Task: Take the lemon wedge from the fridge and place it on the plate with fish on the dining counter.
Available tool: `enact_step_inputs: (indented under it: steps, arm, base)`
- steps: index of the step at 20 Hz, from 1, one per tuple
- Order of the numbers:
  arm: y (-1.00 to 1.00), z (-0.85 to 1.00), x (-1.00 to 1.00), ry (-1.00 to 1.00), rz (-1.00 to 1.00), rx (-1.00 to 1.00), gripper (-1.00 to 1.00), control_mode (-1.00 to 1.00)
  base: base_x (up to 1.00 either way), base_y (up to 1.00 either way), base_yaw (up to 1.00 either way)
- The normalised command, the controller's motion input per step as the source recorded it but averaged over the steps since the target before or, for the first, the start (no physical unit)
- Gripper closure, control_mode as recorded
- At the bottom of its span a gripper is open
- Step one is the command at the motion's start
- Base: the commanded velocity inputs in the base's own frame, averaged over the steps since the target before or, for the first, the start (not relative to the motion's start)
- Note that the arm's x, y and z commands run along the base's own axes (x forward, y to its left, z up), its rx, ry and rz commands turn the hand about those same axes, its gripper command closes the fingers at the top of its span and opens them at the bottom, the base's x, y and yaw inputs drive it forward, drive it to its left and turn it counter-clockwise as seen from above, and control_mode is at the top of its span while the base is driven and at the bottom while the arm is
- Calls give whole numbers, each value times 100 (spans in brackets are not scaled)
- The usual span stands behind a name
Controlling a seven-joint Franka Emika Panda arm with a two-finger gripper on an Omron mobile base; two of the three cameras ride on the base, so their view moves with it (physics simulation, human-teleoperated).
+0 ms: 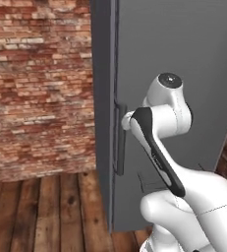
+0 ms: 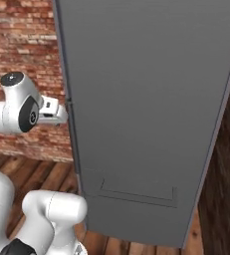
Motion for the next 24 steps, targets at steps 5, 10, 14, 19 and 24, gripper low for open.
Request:
enact_step_inputs:
  steps: [5,10,14,19,24]
  arm:
    - [0,0,0,0,0,0,-100,100]
    - [0,0,0,0,0,0,-100,100]
    - [0,0,0,0,0,0,-100,100]
    - [0,0,-9,-12,0,0,-100,-100]
    - [-2,0,22,-12,0,0,-100,-100]
  base:
    - [-87,0,-2]
    - [-60,0,-1]
    - [-39,0,0]
    - [-4,0,0]
    - [0,0,0]
